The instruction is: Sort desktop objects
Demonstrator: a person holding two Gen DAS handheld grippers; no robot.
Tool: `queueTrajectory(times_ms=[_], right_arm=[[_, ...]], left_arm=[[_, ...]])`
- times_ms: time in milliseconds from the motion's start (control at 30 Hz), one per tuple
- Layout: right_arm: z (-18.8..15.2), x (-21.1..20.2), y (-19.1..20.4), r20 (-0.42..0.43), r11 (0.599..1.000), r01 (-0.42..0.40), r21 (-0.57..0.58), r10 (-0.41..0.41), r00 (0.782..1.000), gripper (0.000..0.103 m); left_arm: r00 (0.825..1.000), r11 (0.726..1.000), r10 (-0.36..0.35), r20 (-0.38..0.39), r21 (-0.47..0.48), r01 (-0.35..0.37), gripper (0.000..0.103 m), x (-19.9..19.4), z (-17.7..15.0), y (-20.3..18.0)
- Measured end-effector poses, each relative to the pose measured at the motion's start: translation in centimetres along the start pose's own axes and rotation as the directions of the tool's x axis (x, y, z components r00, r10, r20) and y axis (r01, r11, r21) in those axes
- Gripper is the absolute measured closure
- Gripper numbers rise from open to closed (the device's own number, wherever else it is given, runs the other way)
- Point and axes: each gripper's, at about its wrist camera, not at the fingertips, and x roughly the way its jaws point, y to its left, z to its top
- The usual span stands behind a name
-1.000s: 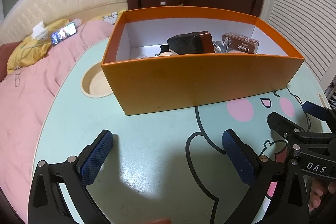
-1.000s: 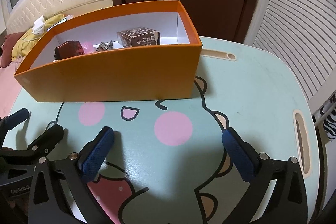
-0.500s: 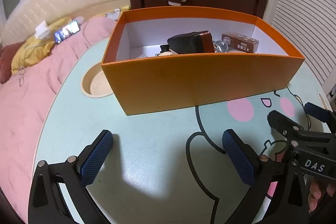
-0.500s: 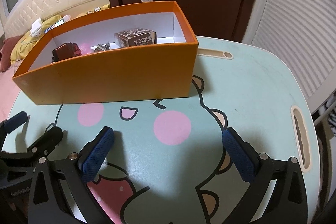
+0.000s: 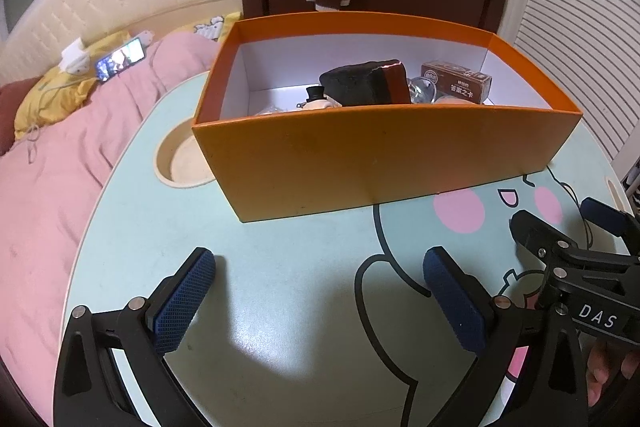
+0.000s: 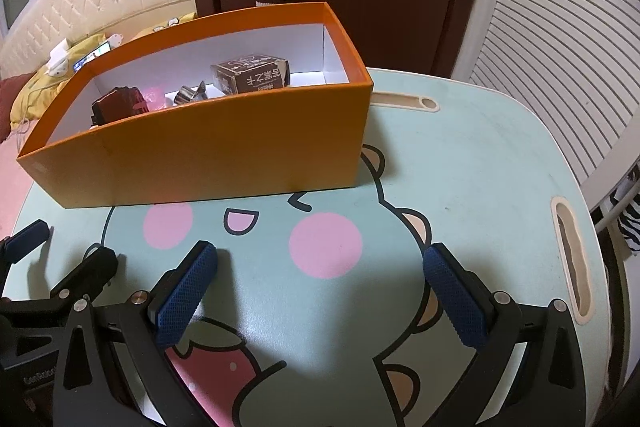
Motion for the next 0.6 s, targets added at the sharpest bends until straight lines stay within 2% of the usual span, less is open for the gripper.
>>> queueTrajectory(times_ms=[600], right_arm=[[-0.36, -0.16, -0.17, 0.001, 1.000, -0.006, 0.000, 0.006, 1.000, 0.000]], left_arm=[[1.000, 1.000, 0.008, 0.001, 0.000, -0.008, 0.000, -0.24, -0.06, 0.09]])
